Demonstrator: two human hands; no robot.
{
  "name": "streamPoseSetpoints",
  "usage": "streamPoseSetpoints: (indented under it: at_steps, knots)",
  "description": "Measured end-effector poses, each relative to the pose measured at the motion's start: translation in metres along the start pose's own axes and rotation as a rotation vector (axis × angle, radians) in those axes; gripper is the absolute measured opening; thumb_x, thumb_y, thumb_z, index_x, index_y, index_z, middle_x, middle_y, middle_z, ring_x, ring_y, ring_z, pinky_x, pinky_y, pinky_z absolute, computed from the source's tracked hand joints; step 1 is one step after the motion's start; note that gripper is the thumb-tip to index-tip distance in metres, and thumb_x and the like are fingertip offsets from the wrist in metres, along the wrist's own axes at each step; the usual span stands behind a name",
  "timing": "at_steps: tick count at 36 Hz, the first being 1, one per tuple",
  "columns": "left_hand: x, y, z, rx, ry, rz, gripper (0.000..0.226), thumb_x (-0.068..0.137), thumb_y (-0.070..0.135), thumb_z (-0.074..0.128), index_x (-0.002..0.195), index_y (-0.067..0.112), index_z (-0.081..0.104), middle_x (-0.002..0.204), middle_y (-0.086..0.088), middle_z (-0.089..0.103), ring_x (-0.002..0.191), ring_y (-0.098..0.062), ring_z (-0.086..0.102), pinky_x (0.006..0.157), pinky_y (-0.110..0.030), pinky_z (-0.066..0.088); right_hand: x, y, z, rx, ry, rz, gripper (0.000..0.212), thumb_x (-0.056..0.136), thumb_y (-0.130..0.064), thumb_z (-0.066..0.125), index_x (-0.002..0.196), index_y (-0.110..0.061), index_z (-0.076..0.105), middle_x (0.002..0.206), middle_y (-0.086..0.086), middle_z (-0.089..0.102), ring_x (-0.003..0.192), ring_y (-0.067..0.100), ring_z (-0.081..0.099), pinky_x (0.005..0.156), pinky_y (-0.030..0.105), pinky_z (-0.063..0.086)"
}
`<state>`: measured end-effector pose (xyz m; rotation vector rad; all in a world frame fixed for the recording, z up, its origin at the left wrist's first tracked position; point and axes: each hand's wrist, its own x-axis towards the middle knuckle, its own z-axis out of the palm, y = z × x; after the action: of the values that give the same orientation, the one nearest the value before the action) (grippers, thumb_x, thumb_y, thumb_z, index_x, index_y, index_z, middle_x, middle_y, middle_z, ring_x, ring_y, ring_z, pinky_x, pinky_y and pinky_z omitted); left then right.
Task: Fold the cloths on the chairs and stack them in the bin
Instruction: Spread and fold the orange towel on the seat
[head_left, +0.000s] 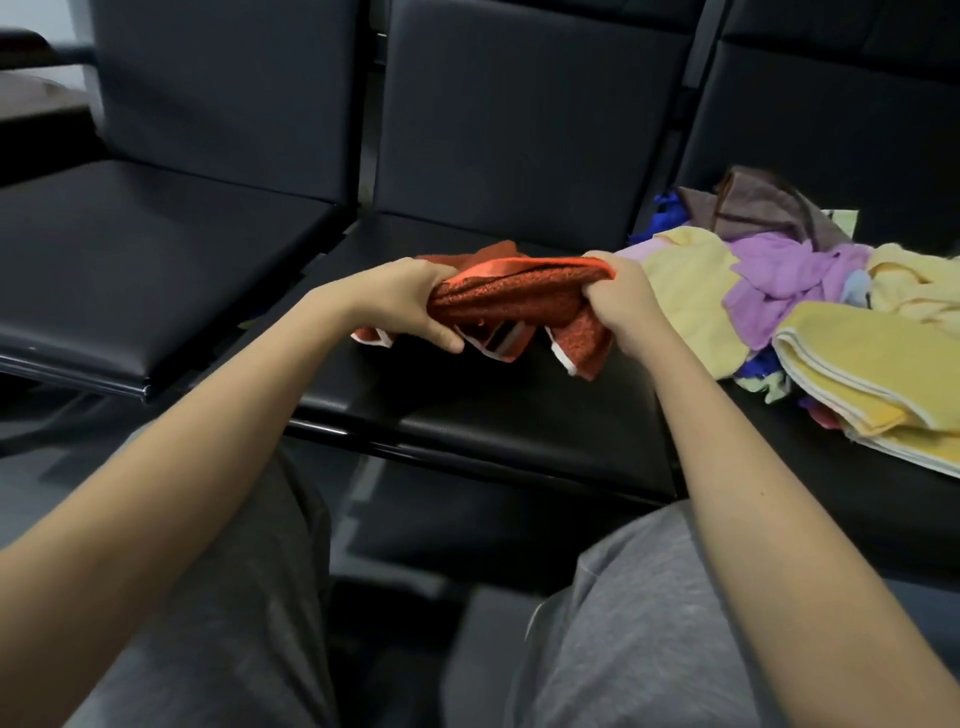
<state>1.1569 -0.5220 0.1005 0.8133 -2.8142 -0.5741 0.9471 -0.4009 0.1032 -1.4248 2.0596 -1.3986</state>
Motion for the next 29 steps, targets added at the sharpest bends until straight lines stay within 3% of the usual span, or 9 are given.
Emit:
streamPoseSetpoints:
  at_steps: [3, 7, 9, 12, 16, 20, 26, 28, 29]
  knots:
    - [0.006, 0.005, -0.003, 0.236, 0.042, -0.045, 0.017, 0.077, 0.016, 0.071, 0.083, 0.022, 0.056, 0.07, 0.008, 0.052, 0.065, -0.015, 0.055, 0.058, -0.025, 0.041, -0.005, -0.011, -0.004, 0.031, -0.092, 0.007, 0.016, 0.056, -0.011, 0.044, 0.066, -0.014, 0.056, 0.062, -0.004, 0.05, 0.055, 0.004, 0.045, 0.055, 0.021, 0.036]
    - [0.016, 0.001, -0.01, 0.124, 0.201, -0.043, 0.016, 0.074, -0.001, 0.049, 0.078, 0.013, 0.055, 0.084, -0.009, 0.061, 0.085, -0.03, 0.06, 0.071, -0.032, 0.046, -0.006, -0.013, -0.015, -0.2, -0.454, -0.034, 0.01, 0.086, -0.03, 0.066, 0.084, -0.022, 0.06, 0.06, -0.013, 0.062, 0.057, 0.0, 0.057, 0.058, 0.018, 0.045]
    - [0.019, 0.005, -0.016, -0.055, 0.245, 0.014, 0.019, 0.075, -0.005, 0.046, 0.084, 0.007, 0.057, 0.086, -0.007, 0.064, 0.087, -0.026, 0.061, 0.07, -0.028, 0.041, 0.001, -0.018, -0.018, -0.625, -0.572, -0.053, 0.025, 0.08, -0.049, 0.067, 0.087, -0.027, 0.058, 0.07, -0.011, 0.066, 0.068, 0.008, 0.064, 0.064, 0.025, 0.051]
    - [0.022, 0.016, -0.029, -0.099, 0.217, 0.06, 0.014, 0.083, -0.001, 0.051, 0.092, 0.007, 0.059, 0.088, -0.003, 0.065, 0.086, -0.019, 0.06, 0.069, -0.023, 0.039, 0.018, -0.03, -0.019, -1.164, -0.383, -0.07, 0.024, 0.083, -0.044, 0.059, 0.088, -0.02, 0.059, 0.09, 0.001, 0.064, 0.085, 0.026, 0.061, 0.067, 0.031, 0.043]
    - [0.016, 0.026, -0.058, -0.128, -0.09, -0.039, 0.023, 0.078, 0.033, 0.076, 0.094, 0.022, 0.064, 0.08, 0.011, 0.068, 0.075, -0.006, 0.066, 0.062, -0.018, 0.049, 0.034, -0.042, -0.034, -0.873, -0.237, -0.023, 0.017, 0.082, -0.005, 0.048, 0.067, -0.013, 0.05, 0.079, 0.01, 0.057, 0.076, 0.029, 0.054, 0.062, 0.028, 0.037]
    - [0.02, 0.031, -0.072, 0.14, -0.251, -0.093, 0.015, 0.077, 0.029, 0.075, 0.084, 0.029, 0.062, 0.074, 0.01, 0.069, 0.068, -0.008, 0.066, 0.059, -0.024, 0.052, 0.035, -0.056, -0.038, -0.426, -0.203, -0.059, 0.035, 0.081, 0.008, 0.042, 0.054, -0.014, 0.041, 0.057, -0.001, 0.044, 0.053, 0.011, 0.038, 0.042, 0.015, 0.029]
    - [0.026, 0.041, -0.087, -0.112, -0.131, -0.041, 0.018, 0.092, 0.012, 0.06, 0.082, 0.027, 0.062, 0.083, 0.012, 0.068, 0.073, -0.003, 0.066, 0.062, -0.013, 0.052, 0.037, -0.062, -0.056, -0.105, -0.314, 0.13, 0.021, 0.078, 0.003, 0.047, 0.067, -0.014, 0.045, 0.061, 0.002, 0.047, 0.055, 0.016, 0.046, 0.055, 0.027, 0.036]
    - [0.027, 0.043, -0.089, -0.143, -0.138, -0.022, 0.009, 0.091, 0.022, 0.063, 0.084, 0.028, 0.062, 0.083, 0.013, 0.069, 0.078, -0.005, 0.067, 0.063, -0.013, 0.053, 0.036, -0.064, -0.069, -0.092, -0.516, 0.153, 0.002, 0.085, -0.013, 0.062, 0.086, -0.015, 0.061, 0.077, 0.002, 0.067, 0.068, 0.018, 0.064, 0.066, 0.027, 0.052]
    - [0.025, 0.044, -0.089, -0.14, -0.175, -0.02, 0.004, 0.087, 0.029, 0.067, 0.087, 0.03, 0.063, 0.085, 0.013, 0.07, 0.08, -0.006, 0.068, 0.066, -0.016, 0.055, 0.036, -0.064, -0.075, -0.15, -0.628, 0.171, 0.018, 0.085, -0.028, 0.068, 0.099, -0.017, 0.065, 0.089, -0.001, 0.072, 0.079, 0.015, 0.07, 0.074, 0.026, 0.056]
